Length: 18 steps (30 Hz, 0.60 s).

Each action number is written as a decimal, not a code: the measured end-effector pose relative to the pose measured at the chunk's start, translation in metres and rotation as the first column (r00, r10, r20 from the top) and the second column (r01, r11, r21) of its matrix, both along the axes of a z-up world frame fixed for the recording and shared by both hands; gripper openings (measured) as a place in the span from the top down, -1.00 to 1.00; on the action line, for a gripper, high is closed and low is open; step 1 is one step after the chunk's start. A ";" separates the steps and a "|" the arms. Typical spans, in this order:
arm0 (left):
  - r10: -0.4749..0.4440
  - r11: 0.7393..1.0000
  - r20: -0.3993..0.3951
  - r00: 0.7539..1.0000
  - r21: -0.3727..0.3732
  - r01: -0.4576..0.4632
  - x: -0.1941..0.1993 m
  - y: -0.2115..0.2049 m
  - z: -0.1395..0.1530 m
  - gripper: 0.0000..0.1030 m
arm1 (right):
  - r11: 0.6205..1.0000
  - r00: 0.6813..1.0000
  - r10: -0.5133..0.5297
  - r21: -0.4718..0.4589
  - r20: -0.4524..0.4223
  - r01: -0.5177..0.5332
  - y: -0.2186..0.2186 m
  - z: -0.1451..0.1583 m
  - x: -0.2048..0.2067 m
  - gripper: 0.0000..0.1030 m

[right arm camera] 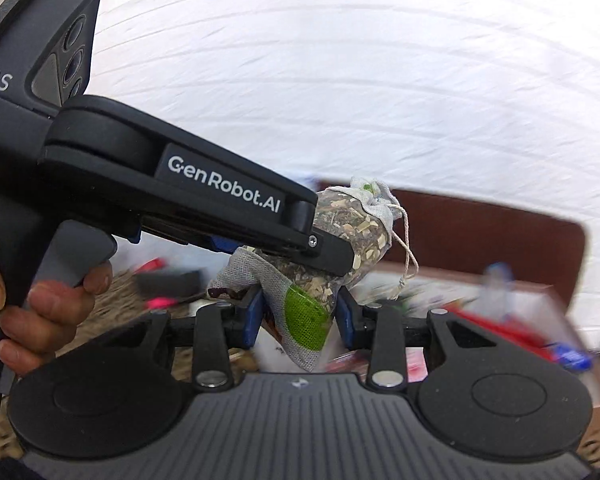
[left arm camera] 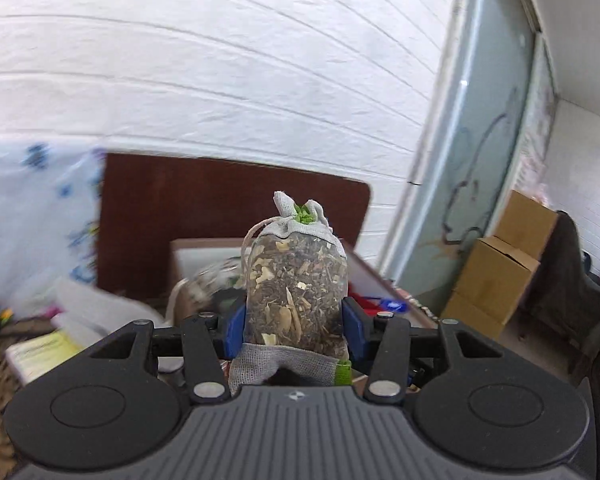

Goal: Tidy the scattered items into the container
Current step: 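Carry the sachet into the cardboard box and open the left gripper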

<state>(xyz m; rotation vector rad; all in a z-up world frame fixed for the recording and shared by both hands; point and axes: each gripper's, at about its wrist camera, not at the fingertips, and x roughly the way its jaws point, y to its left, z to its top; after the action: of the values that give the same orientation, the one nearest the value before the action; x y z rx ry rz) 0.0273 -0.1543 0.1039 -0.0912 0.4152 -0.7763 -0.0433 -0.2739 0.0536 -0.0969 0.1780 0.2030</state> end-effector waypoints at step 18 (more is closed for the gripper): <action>-0.192 0.973 0.044 0.980 0.138 0.184 0.091 -0.146 -0.032 -0.32 | 0.905 0.938 -0.344 0.252 -0.043 0.343 -0.130 -0.026 0.073 0.25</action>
<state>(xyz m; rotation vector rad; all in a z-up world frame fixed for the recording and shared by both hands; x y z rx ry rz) 0.1187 -0.3008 0.0716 0.0971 0.4250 -0.9334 0.0296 -0.4042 0.0272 0.1926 0.1617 -0.1283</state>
